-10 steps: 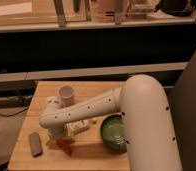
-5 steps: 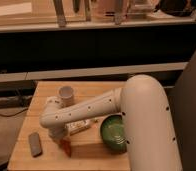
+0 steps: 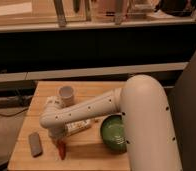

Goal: Drag the pepper across the table

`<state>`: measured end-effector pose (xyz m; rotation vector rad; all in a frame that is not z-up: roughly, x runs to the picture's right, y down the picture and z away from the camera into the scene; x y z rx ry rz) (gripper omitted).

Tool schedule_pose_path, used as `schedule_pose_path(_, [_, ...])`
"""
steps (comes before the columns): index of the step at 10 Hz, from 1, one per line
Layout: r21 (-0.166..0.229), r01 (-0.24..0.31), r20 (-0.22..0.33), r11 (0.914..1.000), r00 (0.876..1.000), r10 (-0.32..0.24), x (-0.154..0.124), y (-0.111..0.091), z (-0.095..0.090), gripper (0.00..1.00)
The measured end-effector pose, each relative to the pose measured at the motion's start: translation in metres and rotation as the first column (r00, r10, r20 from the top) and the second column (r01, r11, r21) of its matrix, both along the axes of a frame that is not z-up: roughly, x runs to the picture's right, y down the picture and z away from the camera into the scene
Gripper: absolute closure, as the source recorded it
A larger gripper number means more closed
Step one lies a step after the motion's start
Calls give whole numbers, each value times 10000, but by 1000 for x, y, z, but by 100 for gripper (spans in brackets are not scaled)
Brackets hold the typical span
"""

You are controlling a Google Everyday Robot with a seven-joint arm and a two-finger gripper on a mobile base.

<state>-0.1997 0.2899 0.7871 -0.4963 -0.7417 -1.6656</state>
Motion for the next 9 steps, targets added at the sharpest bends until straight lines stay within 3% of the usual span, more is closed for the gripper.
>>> schedule_pose_path(3, [-8, 11, 21, 10000, 10000, -11, 0, 0, 0, 100])
schedule_pose_path(5, [-29, 15, 78, 10000, 10000, -15, 0, 0, 0, 92])
schedule_pose_path(9, [-29, -253, 83, 9997, 9996, 253, 2, -25, 17, 100])
